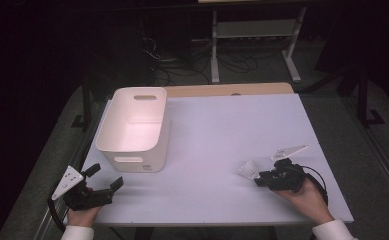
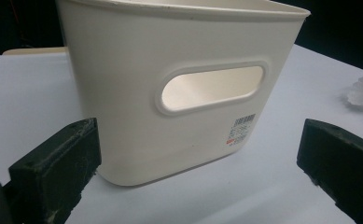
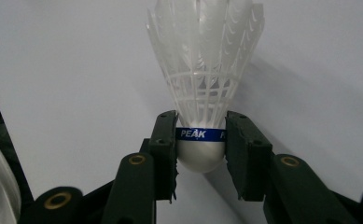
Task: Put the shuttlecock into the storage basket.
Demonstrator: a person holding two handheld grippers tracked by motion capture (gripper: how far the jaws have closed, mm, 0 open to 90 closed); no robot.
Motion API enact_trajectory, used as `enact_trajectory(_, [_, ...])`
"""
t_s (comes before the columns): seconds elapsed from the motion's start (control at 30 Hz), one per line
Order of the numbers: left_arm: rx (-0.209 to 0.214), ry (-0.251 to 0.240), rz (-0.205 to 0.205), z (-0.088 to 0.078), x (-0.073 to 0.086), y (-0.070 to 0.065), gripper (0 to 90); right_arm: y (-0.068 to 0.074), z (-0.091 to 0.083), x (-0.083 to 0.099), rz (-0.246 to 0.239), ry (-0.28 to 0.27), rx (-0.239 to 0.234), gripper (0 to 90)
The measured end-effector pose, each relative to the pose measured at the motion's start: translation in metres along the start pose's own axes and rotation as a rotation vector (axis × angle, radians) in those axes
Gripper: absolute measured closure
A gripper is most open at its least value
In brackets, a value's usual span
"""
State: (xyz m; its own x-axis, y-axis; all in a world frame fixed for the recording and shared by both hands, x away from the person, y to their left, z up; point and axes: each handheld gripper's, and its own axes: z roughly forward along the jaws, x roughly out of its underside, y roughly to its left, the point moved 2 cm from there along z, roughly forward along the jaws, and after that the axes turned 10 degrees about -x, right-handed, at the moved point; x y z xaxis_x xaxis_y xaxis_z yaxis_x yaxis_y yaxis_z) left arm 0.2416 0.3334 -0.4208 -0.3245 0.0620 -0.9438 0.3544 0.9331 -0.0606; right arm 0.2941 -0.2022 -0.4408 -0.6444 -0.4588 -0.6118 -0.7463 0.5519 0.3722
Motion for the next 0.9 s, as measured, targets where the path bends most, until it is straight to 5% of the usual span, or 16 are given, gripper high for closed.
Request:
enact_trajectory(0.5, [-0.002,-0.003,-0.006,0.0,0.0,0.0,0.0,0.012,-0.004,-0.026,-0.06,-0.004,0.001,63.8])
enact_trajectory(0.9, [-0.002,-0.003,-0.007,0.0,0.0,0.0,0.0,0.015,-0.007,-0.042,-0.059,-0.022,-0.008,63.8])
